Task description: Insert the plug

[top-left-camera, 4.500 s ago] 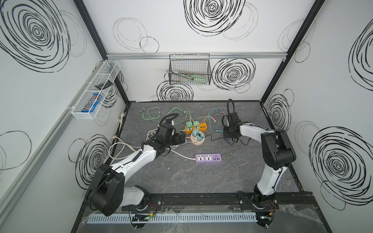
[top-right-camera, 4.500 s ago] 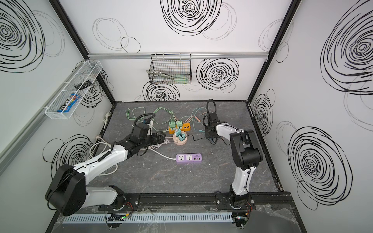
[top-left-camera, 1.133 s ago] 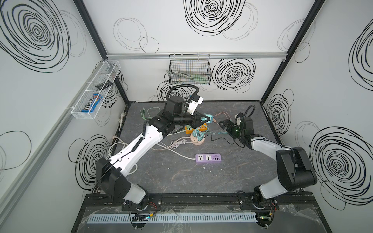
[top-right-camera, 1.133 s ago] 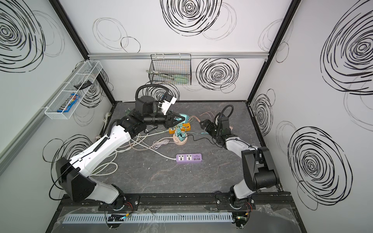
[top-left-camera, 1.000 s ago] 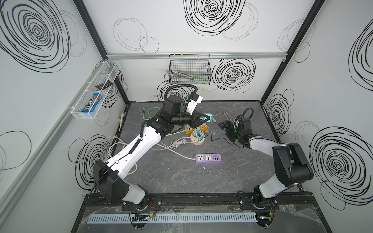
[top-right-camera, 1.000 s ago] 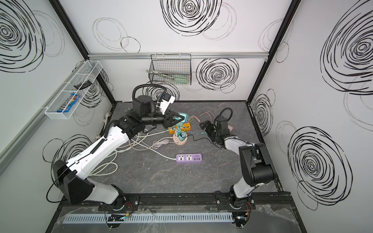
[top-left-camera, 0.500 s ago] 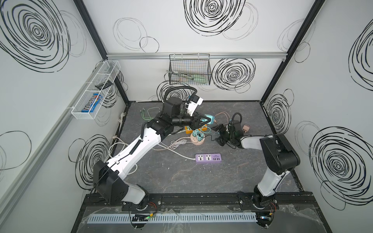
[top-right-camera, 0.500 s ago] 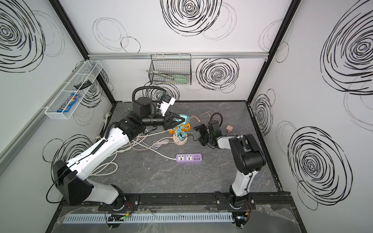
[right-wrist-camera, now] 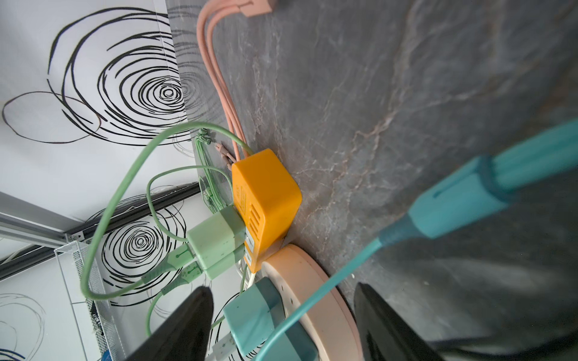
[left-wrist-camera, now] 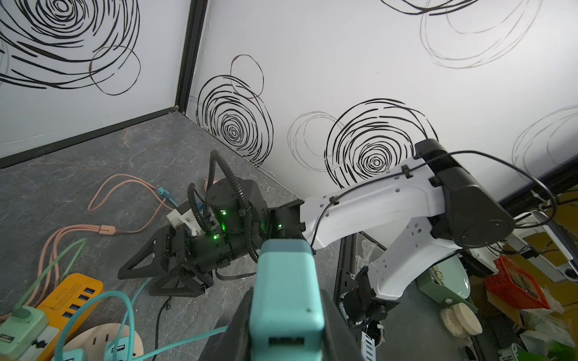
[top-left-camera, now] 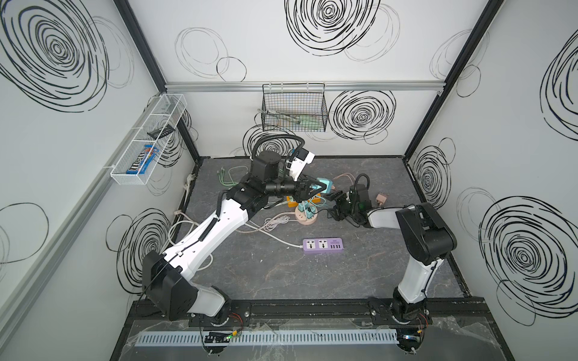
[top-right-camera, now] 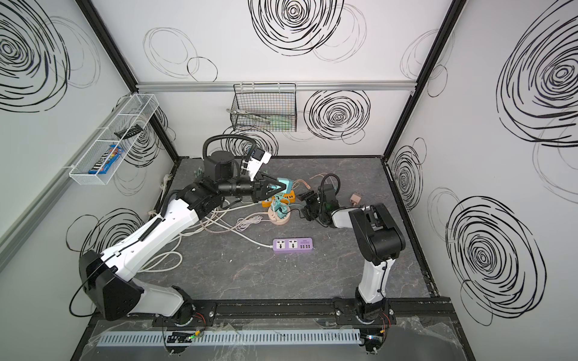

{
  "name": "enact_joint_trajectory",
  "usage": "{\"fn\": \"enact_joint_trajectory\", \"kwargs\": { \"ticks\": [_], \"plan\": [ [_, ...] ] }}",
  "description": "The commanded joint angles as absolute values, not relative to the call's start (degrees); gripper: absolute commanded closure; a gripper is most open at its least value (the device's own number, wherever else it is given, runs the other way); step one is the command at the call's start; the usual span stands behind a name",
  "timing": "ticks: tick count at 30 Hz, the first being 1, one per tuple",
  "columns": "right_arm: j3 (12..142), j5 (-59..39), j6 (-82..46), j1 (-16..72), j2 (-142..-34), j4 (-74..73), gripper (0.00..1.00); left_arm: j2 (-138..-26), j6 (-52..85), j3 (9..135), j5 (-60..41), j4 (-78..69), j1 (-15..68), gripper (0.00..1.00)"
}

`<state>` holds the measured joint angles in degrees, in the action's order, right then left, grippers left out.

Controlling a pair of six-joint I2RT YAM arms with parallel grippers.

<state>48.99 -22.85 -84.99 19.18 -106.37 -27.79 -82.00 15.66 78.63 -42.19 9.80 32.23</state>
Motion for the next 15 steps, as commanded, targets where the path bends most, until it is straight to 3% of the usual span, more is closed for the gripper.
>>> {"fn": "enact_joint_trajectory", "kwargs": {
  "ticks": [1,4,11,15],
  "plan": [
    [50.6,-22.3,-86.9,19.7,-109.6,-29.8,0.26,-80.3,14.0,78.9,-43.6,7.9,32.1,1.00],
    [51.9,-21.6,-87.0,20.0,-111.9,-31.3,0.35,-80.1,13.7,78.6,-44.1,7.9,31.9,1.00],
    [49.2,-13.3,-84.2,18.5,-109.4,-35.9,0.86,-77.8,11.7,77.8,-44.0,9.4,30.7,1.00],
    [47.9,-5.7,-72.6,17.1,-98.6,-31.9,0.97,-75.2,8.9,77.0,-43.1,11.3,30.1,1.00]
  ]
}}
